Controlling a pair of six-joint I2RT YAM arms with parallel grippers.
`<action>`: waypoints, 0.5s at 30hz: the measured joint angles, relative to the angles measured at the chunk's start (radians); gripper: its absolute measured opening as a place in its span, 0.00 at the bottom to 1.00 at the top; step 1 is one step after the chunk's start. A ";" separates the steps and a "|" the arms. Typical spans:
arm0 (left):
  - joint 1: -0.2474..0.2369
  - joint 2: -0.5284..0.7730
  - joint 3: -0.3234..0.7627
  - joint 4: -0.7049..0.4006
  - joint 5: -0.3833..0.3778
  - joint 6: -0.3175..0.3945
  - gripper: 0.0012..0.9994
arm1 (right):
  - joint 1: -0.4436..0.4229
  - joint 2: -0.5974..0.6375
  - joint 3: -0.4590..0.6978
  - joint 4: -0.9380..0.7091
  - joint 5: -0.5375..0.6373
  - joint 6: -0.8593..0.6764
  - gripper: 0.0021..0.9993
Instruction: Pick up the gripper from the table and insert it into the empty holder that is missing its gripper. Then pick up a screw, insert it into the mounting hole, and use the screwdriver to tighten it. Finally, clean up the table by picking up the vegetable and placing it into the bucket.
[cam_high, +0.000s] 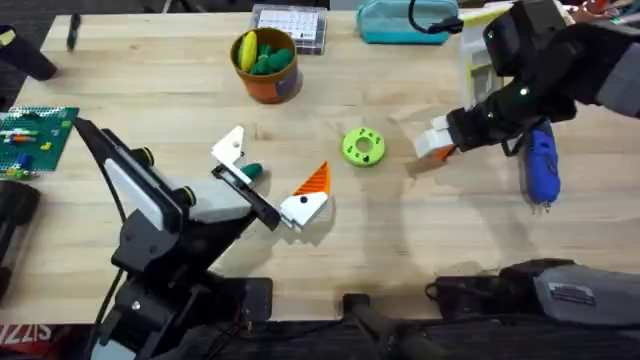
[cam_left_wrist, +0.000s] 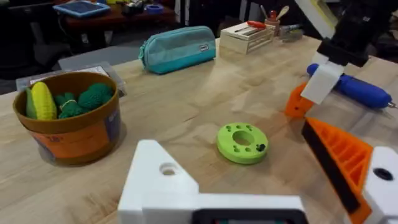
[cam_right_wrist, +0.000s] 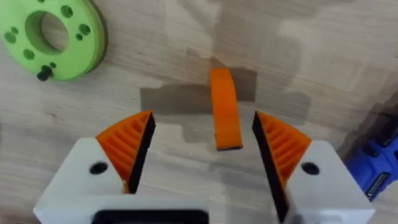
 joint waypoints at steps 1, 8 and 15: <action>0.000 0.000 0.000 0.000 0.000 0.000 0.99 | 0.000 0.000 0.000 0.006 0.000 0.005 0.96; 0.000 0.000 0.000 0.000 0.000 0.000 0.99 | 0.000 0.002 0.000 0.017 0.000 0.024 0.93; 0.000 0.000 0.000 0.000 0.000 0.000 0.99 | 0.000 0.006 0.000 0.018 0.006 0.038 0.53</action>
